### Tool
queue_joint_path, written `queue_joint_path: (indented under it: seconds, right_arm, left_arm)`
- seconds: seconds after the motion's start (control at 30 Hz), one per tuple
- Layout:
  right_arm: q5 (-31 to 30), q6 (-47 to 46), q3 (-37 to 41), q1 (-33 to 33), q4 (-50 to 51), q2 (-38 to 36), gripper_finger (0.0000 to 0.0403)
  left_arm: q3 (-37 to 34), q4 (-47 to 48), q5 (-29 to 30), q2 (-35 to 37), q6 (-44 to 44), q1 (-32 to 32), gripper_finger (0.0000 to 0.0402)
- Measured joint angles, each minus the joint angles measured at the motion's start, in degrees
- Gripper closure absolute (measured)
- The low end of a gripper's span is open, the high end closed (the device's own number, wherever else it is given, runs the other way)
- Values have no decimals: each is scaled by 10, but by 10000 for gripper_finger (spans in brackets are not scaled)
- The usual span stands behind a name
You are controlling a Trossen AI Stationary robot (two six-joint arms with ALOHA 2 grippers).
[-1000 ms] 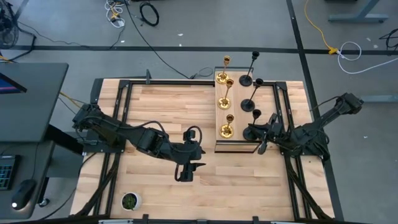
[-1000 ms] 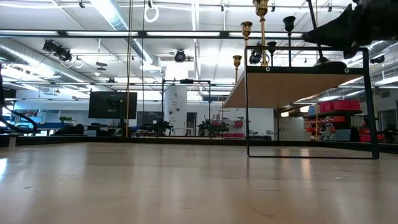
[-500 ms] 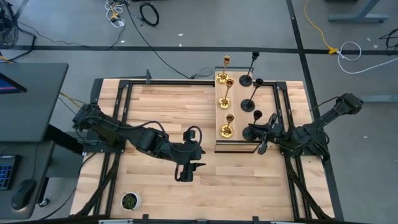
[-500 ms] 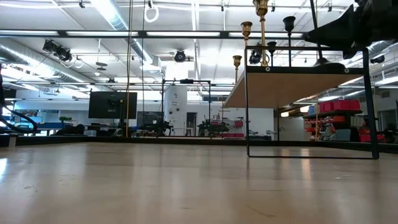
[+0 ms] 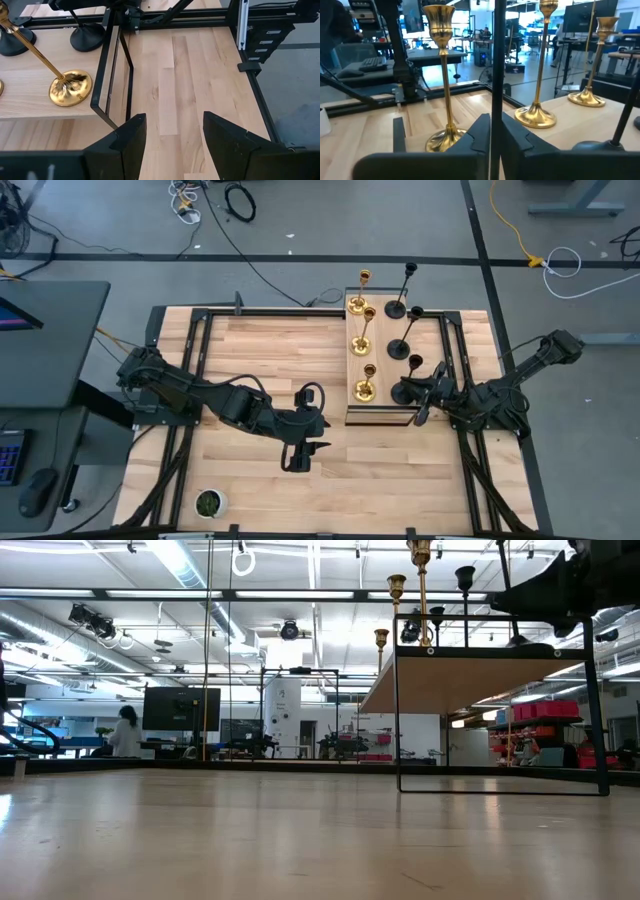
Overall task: Pick & Place candle stick holders
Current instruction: Put the black candleholder on the shelf aligned with the other black candleholders
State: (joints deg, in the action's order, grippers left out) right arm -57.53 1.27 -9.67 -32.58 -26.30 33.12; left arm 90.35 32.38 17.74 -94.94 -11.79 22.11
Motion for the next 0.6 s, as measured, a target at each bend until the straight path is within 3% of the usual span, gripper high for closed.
queue_joint_path:
  seconds: [0.23, 0.6]
  right_arm:
    - [1, -11, 0, 0, 1, 0, 339]
    - [-20, -6, 0, 0, -7, 0, 335]
  left_arm:
    - [0, 0, 0, 0, 0, 0, 204]
    - [0, 0, 0, 0, 0, 0, 204]
